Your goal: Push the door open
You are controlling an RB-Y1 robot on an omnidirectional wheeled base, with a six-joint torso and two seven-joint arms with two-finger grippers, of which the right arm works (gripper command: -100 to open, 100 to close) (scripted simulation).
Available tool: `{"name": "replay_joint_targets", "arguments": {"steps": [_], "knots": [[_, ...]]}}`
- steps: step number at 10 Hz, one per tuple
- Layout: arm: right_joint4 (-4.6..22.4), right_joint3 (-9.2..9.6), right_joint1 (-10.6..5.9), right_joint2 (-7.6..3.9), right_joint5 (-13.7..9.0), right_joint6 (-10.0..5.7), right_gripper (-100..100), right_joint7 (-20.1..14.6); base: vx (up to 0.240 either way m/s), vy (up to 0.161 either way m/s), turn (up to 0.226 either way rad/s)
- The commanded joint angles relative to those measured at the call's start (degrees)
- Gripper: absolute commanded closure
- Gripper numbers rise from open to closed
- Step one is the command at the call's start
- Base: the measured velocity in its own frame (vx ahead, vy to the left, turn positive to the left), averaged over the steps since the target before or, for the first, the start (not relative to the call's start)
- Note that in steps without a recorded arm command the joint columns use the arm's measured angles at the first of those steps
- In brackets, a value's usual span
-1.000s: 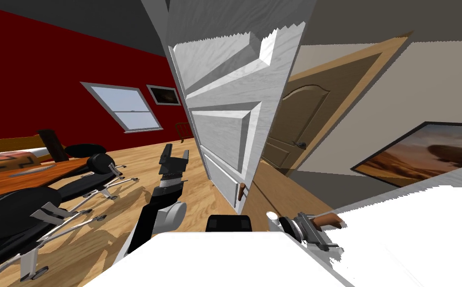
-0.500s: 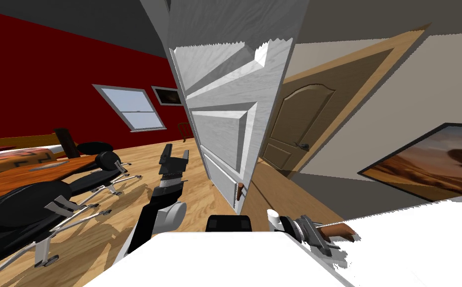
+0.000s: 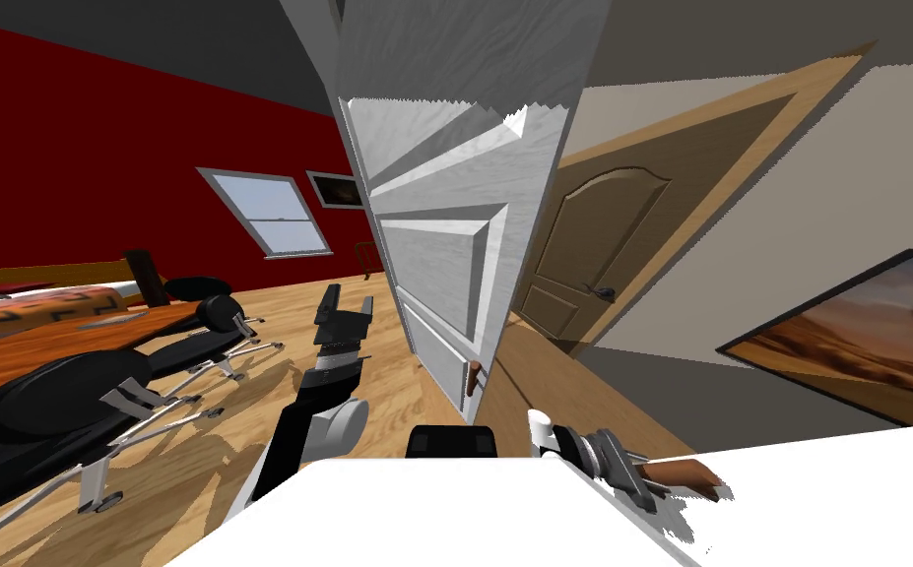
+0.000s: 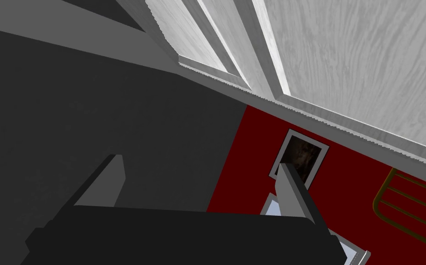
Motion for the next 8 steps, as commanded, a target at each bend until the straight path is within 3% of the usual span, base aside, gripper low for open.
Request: {"name": "replay_joint_targets", "arguments": {"steps": [1,2,3,8], "knots": [[0.71,-1.86,-0.5,0.03,-1.71,-1.79,100,1.05,0.03,-0.089,0.084],[0.71,-1.86,-0.5,0.03,-1.71,-1.79,100,1.05,0.013,-0.066,0.01],[1.03,-3.39,-1.54,0.54,-3.49,-2.88,100,2.21,0.006,-0.09,0.104],[1.89,-7.67,-4.48,2.5,-8.45,-6.1,100,5.46,0.022,-0.111,0.094]]}}
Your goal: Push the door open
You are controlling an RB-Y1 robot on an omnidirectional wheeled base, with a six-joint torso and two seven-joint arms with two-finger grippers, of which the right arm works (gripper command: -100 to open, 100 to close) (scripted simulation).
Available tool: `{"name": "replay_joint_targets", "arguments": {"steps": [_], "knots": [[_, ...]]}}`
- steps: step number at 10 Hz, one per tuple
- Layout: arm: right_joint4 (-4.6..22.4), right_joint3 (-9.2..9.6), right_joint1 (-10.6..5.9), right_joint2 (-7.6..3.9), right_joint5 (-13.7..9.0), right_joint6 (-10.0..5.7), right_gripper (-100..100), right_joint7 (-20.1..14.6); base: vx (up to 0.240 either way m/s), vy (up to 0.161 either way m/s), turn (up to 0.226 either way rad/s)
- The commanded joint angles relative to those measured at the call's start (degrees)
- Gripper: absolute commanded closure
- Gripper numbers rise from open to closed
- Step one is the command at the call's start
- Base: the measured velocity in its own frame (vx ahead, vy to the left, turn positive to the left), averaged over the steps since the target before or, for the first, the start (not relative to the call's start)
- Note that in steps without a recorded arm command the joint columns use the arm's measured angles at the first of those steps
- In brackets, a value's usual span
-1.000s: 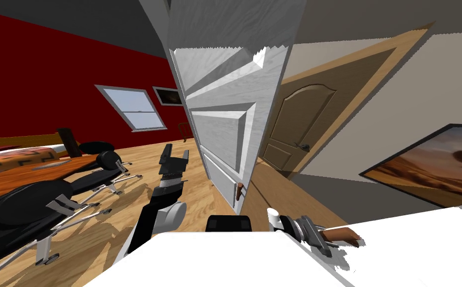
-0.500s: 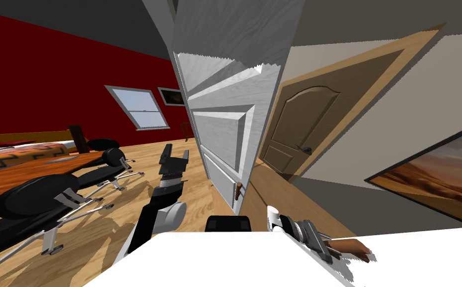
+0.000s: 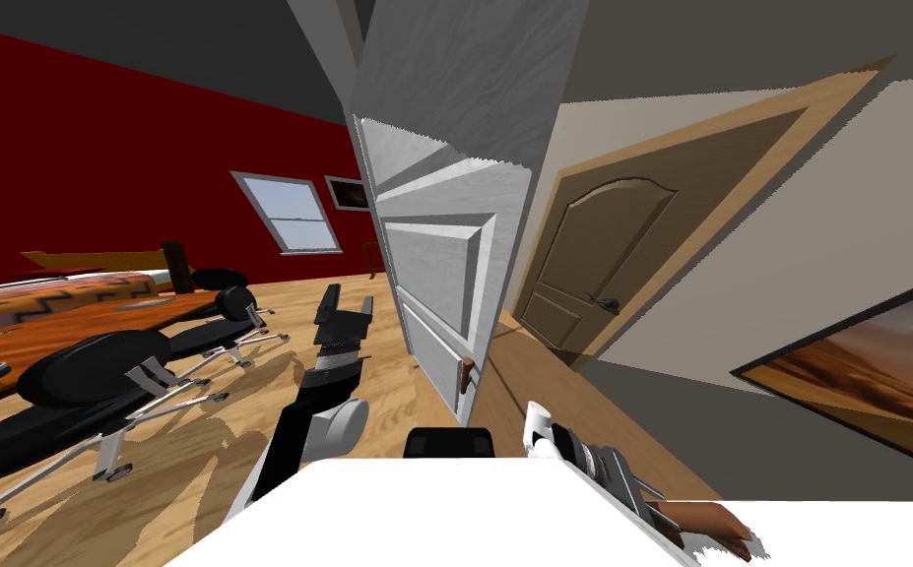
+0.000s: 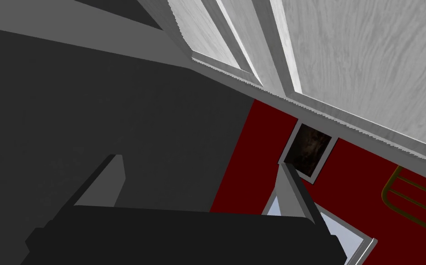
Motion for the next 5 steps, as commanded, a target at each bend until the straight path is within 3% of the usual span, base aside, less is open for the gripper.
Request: {"name": "replay_joint_targets", "arguments": {"steps": [1,2,5], "knots": [[0.0,0.0,0.0,0.0,0.0,0.0,100,0.0,0.002,-0.039,0.02],[0.05,-1.38,0.12,-1.74,-1.55,0.79,100,0.04,-0.058,-0.085,0.048],[-0.05,-3.11,0.4,-3.01,-3.56,1.05,100,0.11,-0.052,-0.165,0.014]]}}
